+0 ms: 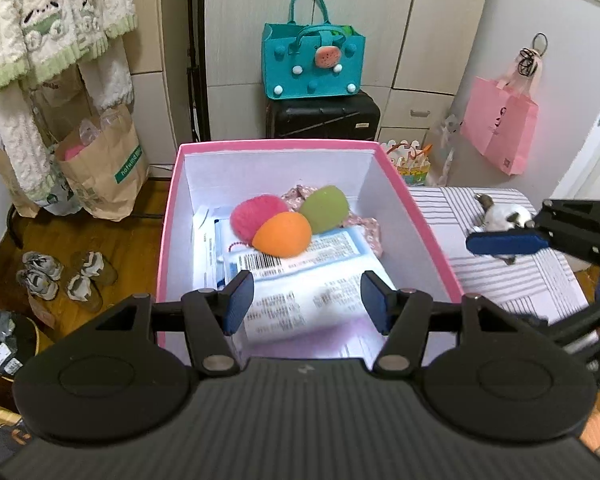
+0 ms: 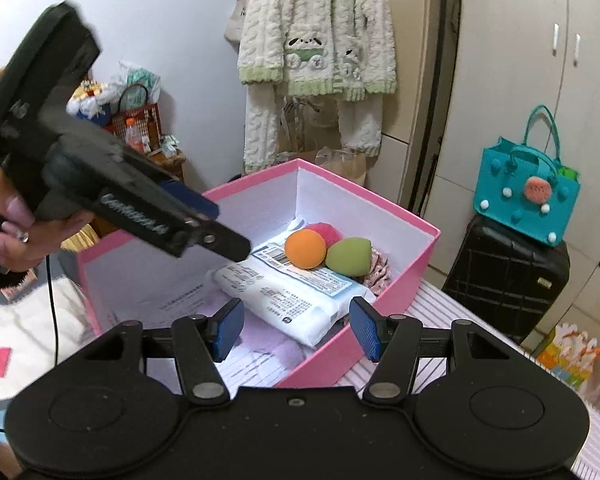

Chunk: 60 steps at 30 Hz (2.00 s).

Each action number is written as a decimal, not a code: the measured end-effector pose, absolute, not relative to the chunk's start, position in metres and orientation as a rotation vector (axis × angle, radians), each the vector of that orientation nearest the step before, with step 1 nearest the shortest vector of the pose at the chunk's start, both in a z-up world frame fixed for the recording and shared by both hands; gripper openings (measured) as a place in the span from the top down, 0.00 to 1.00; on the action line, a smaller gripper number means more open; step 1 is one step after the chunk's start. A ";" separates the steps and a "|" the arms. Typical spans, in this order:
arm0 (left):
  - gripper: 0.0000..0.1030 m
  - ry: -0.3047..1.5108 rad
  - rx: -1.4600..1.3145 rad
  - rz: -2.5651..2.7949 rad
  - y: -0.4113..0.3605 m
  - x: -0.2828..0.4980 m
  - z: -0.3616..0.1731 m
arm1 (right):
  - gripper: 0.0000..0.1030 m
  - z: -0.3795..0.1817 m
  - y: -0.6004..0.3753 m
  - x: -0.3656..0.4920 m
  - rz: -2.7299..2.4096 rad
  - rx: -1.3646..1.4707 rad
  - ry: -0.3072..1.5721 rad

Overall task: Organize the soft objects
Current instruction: 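Move both tools to the white plush toy on the bed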

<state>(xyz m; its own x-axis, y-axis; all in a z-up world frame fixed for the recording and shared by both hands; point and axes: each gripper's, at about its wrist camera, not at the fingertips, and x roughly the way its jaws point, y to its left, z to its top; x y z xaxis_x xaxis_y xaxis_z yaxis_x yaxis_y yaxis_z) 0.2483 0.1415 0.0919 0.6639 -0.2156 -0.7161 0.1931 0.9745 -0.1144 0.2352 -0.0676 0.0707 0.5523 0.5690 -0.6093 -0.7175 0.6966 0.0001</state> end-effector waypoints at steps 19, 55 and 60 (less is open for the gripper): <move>0.37 0.704 0.126 -0.323 0.086 0.125 0.155 | 0.36 0.117 -0.152 0.126 0.773 -0.238 0.501; 0.25 0.678 0.056 -0.531 -0.105 0.215 0.055 | 0.14 -0.012 -0.294 0.196 0.467 -0.136 0.575; 0.25 0.670 0.061 -0.511 -0.127 0.239 0.037 | 0.12 -0.030 -0.301 0.229 0.455 -0.069 0.566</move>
